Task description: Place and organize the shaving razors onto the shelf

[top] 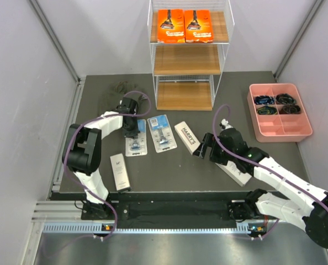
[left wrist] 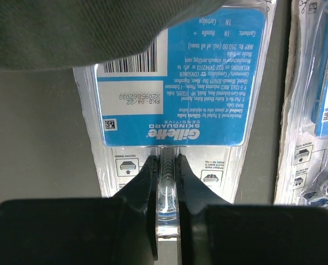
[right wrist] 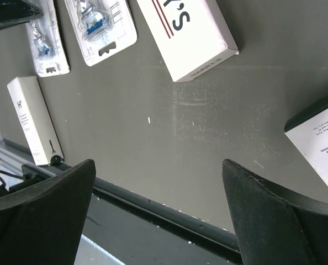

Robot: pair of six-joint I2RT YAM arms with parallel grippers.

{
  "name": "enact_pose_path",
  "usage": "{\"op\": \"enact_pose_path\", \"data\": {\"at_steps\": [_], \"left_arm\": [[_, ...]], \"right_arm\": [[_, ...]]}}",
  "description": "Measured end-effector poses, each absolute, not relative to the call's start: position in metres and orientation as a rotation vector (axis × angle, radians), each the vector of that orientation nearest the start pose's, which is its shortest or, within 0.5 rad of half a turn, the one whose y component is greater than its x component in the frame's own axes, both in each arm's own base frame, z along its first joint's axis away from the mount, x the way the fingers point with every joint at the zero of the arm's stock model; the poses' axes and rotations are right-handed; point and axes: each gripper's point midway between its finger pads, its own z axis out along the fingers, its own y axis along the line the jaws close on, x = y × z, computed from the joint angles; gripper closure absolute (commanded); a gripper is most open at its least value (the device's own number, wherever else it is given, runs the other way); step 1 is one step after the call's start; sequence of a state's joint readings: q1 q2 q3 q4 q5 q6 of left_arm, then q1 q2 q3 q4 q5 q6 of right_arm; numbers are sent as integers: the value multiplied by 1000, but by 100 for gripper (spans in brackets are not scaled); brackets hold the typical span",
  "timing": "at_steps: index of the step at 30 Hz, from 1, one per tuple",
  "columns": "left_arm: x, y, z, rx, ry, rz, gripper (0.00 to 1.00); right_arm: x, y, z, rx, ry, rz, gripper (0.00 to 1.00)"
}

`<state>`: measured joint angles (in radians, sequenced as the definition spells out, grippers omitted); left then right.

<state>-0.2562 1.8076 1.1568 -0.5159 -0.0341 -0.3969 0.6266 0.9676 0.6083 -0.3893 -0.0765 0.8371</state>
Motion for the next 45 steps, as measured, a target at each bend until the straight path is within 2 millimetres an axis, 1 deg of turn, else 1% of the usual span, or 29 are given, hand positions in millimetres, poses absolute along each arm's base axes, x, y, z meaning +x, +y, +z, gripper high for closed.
{"op": "enact_pose_path", "data": {"at_steps": [4, 8, 15, 18, 22, 25, 29, 32, 36, 38, 41, 45], "left_arm": [[361, -105, 28, -204, 2733, -139, 100], [361, -107, 40, -222, 2712, -170, 100], [357, -120, 86, -262, 2613, -314, 100], [348, -127, 104, -290, 2576, -395, 100], [337, -132, 120, -336, 2543, -474, 100], [329, -137, 136, -387, 2502, -545, 100], [323, -142, 160, -437, 2436, -633, 100], [321, -146, 173, -461, 2400, -679, 100], [320, -149, 176, -490, 2394, -714, 100], [320, -152, 177, -502, 2396, -737, 100], [319, -154, 178, -510, 2395, -758, 100], [318, -157, 180, -519, 2398, -786, 100]], "right_arm": [[203, 202, 113, 220, 2453, 790, 5], [203, 201, 117, 219, 2437, 801, 4], [203, 201, 124, 217, 2414, 816, 4], [202, 201, 128, 215, 2399, 826, 4], [201, 200, 135, 212, 2375, 841, 4], [200, 199, 139, 211, 2362, 846, 4], [199, 198, 141, 207, 2353, 852, 4], [199, 198, 143, 204, 2347, 857, 4], [199, 198, 143, 199, 2345, 855, 4], [197, 202, 144, 178, 2339, 857, 4], [194, 215, 147, 124, 2341, 866, 4], [195, 238, 151, 60, 2327, 879, 5]]}}
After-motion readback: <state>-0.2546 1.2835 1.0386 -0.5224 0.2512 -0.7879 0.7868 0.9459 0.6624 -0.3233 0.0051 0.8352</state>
